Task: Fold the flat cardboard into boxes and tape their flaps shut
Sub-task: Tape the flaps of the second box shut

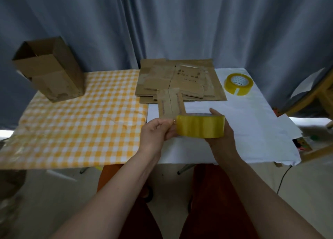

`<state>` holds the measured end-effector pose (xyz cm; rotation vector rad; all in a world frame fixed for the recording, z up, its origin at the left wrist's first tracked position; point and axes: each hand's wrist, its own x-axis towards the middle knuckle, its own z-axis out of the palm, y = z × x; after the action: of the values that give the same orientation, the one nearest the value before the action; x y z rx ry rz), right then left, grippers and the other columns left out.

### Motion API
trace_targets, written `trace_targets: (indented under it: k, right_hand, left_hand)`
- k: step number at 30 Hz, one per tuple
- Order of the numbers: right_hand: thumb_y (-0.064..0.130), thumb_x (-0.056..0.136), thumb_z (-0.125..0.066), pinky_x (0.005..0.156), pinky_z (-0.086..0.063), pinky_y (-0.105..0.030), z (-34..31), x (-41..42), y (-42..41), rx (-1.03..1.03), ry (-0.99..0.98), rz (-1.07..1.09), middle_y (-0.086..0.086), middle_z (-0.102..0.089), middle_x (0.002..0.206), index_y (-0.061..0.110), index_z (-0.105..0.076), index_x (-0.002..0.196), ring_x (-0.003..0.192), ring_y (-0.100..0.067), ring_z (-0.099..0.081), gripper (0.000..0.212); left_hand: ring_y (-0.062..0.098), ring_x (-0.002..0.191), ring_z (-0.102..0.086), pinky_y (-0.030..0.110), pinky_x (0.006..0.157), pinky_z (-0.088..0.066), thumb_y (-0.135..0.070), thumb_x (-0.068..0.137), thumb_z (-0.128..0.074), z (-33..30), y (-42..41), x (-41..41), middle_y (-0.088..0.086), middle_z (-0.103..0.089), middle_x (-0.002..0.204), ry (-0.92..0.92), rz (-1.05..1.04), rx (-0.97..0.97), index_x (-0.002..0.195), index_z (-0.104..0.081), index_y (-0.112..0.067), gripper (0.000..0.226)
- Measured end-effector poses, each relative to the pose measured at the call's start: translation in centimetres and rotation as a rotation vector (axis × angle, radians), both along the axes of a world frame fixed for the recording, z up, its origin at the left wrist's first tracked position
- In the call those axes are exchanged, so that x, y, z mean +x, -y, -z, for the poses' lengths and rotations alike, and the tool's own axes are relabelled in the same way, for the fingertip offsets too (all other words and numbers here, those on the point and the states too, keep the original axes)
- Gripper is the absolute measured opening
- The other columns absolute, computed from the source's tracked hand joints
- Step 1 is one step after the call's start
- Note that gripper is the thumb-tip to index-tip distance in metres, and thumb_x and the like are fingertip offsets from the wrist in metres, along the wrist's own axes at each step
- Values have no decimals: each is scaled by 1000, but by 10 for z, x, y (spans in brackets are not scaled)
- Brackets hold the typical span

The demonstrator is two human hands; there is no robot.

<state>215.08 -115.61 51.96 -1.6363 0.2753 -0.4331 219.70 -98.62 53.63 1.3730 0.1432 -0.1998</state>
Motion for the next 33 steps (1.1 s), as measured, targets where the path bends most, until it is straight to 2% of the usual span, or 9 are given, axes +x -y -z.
trace_targets:
  k: [2,4,6,9,11,14,18,23,33]
  right_hand:
    - [-1,81,-67,76,-56,-33,5,5,-10,228,-55,-11,7,-64,106,28,-56,118,101,-18,-64,48]
    - [1,82,-67,66,-57,-31,7,8,-12,264,-53,7,4,-65,99,28,-60,106,89,-11,-67,37]
    - [-8,80,-65,57,-55,-20,8,7,3,15,-35,89,8,-63,87,23,-60,95,78,-6,-65,35]
    - [-4,80,-58,67,-48,-36,15,5,42,-464,-236,189,-8,-60,96,13,-53,107,89,-29,-58,33]
    - [3,83,-55,69,-40,-36,21,8,56,-604,-362,176,-16,-57,106,11,-50,113,96,-36,-55,31]
    - [7,84,-56,67,-37,-37,18,17,56,-697,-402,165,-17,-54,108,8,-45,114,96,-40,-54,32]
    - [9,84,-55,63,-33,-36,11,32,56,-827,-429,171,-16,-55,103,6,-44,113,93,-39,-55,31]
    - [7,83,-55,66,-35,-37,6,54,47,-928,-468,180,-16,-52,104,6,-44,110,94,-38,-53,29]
    - [0,80,-54,63,-32,-36,25,81,44,-1015,-519,114,-16,-50,106,4,-44,114,94,-37,-52,35]
  left_hand:
    - [14,51,-65,20,52,-54,-2,90,-61,-2,0,0,6,-65,54,-104,11,-97,58,-68,-10,34]
    - [16,50,-62,20,52,-53,-5,89,-62,-2,-7,-1,9,-64,57,-161,62,-80,59,-67,-5,30]
    - [15,49,-56,21,50,-50,-8,88,-67,-1,-24,2,10,-62,59,-209,29,13,63,-67,-3,25]
    - [14,50,-55,23,56,-51,-11,85,-70,3,-50,14,7,-65,60,-218,-18,169,57,-70,-11,28]
    - [14,54,-57,24,61,-54,-14,85,-71,4,-51,20,7,-67,63,-235,32,187,66,-70,-8,20]
    - [13,58,-59,28,71,-57,-20,84,-72,6,-43,32,4,-67,64,-301,36,124,74,-68,-7,17]
    - [11,56,-56,26,69,-55,-23,85,-72,16,-38,53,0,-65,61,-296,-32,141,73,-67,-9,19]
    - [13,58,-47,33,71,-46,-19,94,-57,38,-26,73,1,-53,60,-292,-79,248,64,-57,-13,31]
    - [11,59,-48,28,66,-48,-17,94,-55,88,-8,77,-12,-52,47,-321,-228,167,62,-55,-15,32]
